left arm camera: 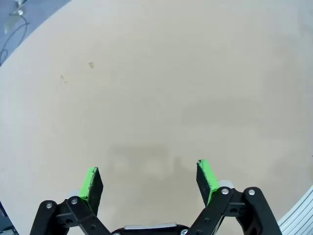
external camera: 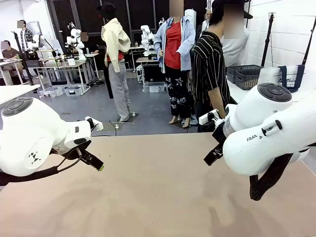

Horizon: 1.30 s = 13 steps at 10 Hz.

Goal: Transfer purchased items from the store into the shopping bag.
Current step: Open the Reusable shopping bag in the center of the table.

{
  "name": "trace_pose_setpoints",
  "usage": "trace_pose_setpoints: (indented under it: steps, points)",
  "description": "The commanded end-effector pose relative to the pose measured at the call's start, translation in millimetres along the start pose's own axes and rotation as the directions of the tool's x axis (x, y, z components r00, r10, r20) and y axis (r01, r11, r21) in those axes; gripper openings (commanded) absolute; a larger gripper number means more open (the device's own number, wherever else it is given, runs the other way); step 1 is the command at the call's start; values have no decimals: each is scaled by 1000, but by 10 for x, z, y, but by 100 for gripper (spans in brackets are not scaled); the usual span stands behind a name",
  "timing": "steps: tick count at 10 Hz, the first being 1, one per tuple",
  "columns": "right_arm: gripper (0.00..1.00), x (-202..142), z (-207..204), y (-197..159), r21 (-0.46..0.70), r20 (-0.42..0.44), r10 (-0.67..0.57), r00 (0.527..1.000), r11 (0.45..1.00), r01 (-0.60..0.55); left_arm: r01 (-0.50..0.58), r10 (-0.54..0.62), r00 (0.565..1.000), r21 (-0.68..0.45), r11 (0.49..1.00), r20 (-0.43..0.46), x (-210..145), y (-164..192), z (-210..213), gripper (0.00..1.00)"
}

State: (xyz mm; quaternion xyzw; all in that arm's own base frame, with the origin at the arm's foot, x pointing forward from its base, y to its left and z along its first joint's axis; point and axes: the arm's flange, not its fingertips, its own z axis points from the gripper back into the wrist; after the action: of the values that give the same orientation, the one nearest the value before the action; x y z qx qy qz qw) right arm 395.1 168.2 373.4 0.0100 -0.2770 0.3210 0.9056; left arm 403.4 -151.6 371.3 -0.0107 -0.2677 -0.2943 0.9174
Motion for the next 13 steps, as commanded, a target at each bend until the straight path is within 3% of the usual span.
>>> trace_pose_setpoints:
  steps: [1, 11, 13]
  points:
    - [100, 0, 0, 0, 0, 0, 0, 1000, 1000, 0, 0, 0, 1000, 0, 1000, 0, 0, 0, 0, 100]
    - [100, 0, 0, 1, 0, 0, 1, 1000, 1000, -1, 3, -3, 1000, -1, 1000, 0, 3, -13, 0, 100]
    - [100, 116, 445, -126, -68, 120, -18, 993, 997, 27, -73, 62, 993, 116, 991, 99, 102, 128, 559, 100]
